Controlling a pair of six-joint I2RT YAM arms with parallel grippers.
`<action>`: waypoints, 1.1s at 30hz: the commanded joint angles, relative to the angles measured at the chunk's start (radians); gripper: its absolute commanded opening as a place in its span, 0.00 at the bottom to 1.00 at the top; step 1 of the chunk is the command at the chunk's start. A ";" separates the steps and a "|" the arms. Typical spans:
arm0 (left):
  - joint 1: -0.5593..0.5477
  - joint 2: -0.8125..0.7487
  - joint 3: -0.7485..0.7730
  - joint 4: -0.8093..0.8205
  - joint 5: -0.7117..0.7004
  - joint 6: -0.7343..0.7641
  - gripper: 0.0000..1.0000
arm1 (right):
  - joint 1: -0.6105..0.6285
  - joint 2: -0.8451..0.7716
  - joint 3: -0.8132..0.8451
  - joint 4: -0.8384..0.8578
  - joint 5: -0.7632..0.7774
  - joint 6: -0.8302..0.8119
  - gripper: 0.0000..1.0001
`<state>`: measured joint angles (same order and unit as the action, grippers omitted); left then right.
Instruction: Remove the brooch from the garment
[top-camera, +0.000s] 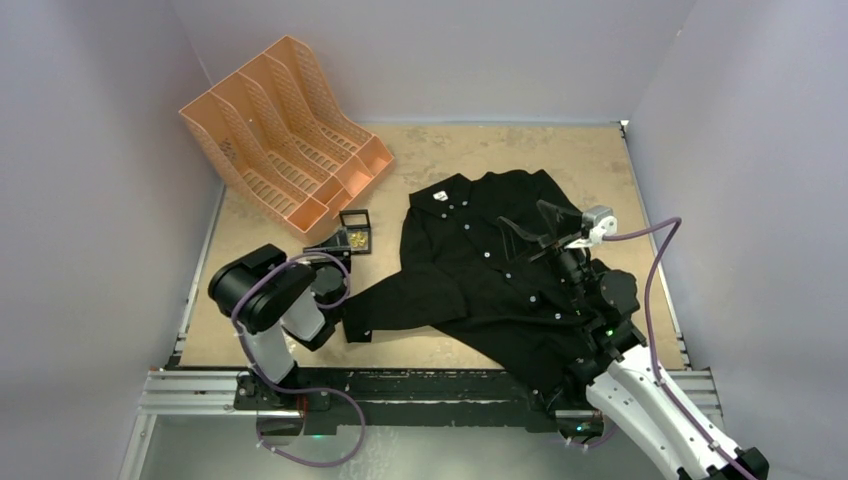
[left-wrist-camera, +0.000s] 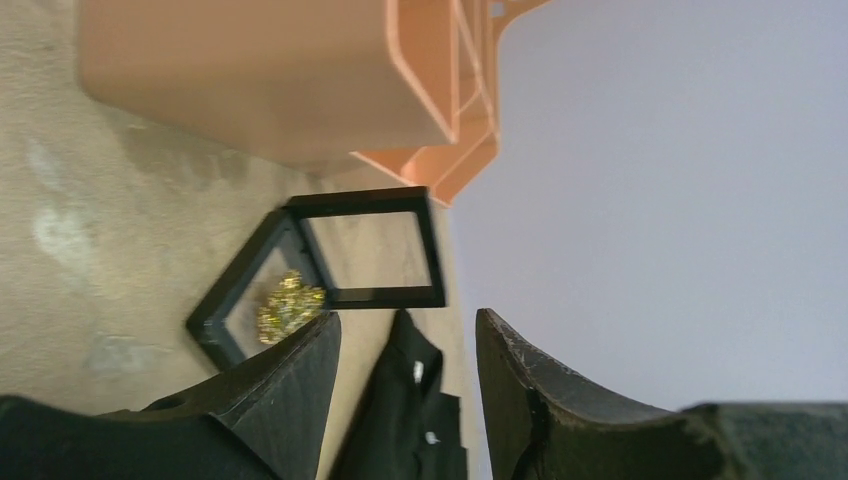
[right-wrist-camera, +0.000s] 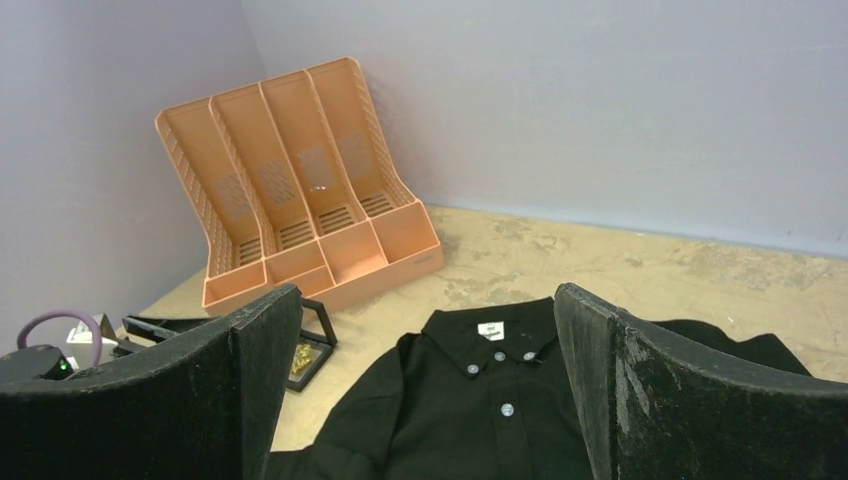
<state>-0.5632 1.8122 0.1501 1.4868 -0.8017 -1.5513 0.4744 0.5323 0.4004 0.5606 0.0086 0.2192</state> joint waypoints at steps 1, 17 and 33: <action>0.004 -0.104 -0.024 0.093 -0.024 0.032 0.52 | 0.006 -0.019 0.012 0.014 0.001 -0.014 0.98; 0.006 -1.268 0.026 -1.098 0.037 0.435 0.75 | 0.006 -0.023 0.077 -0.142 0.175 -0.015 0.98; 0.006 -1.673 0.699 -1.938 0.251 1.183 0.91 | 0.006 -0.163 0.398 -0.687 0.380 -0.041 0.98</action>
<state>-0.5629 0.1448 0.7258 -0.2314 -0.6540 -0.6308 0.4770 0.3939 0.7189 0.0483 0.2855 0.2104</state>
